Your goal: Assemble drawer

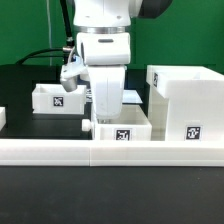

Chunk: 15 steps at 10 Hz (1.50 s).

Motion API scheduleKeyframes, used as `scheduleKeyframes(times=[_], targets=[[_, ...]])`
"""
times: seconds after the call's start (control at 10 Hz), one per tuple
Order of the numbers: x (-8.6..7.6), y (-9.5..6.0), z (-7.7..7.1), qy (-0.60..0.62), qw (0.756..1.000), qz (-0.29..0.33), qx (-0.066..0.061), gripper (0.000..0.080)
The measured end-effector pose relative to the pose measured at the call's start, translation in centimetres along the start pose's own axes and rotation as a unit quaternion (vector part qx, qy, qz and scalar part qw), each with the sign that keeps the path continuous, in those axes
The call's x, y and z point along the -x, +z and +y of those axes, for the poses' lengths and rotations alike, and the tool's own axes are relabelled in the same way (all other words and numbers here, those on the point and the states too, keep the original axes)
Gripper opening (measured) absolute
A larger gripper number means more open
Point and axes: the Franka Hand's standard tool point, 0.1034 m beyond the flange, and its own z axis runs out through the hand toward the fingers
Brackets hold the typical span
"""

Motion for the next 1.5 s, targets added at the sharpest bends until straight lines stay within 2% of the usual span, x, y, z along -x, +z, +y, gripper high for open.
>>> scheduleKeyframes(times=[0.2, 0.4, 0.8, 1.0, 1.5], targets=[[-0.67, 0.05, 0.07, 0.011, 1.0, 0.001, 0.003, 0.0042], [-0.41, 0.11, -0.02, 0.014, 1.0, 0.001, 0.002, 0.0042], [-0.91, 0.19, 0.11, 0.005, 1.0, 0.002, 0.005, 0.0042], [-0.7, 0.49, 0.06, -0.009, 1.0, -0.002, -0.01, 0.0042], [-0.92, 0.57, -0.04, -0.007, 1.0, -0.001, -0.012, 0.0042]])
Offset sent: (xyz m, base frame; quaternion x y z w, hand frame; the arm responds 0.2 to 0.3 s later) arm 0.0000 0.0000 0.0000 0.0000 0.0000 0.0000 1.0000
